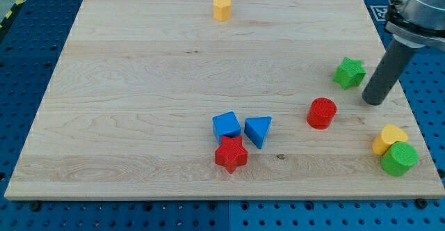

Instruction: Slide the green star towards the yellow hexagon

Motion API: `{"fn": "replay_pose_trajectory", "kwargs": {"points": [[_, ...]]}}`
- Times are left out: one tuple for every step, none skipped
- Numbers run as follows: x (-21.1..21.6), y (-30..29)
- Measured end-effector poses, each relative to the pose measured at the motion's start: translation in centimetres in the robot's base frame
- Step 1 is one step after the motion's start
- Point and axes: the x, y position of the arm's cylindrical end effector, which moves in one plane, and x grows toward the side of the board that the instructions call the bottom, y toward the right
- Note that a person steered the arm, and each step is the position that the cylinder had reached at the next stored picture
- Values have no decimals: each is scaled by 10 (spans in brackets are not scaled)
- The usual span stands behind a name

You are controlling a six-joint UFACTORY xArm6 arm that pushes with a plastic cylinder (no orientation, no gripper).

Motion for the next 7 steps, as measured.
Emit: {"fn": "replay_pose_trajectory", "kwargs": {"points": [[0,-1],[0,-6],[0,-16],[-9,-16],[-28,-25],[-53,-44],[-80,-60]]}}
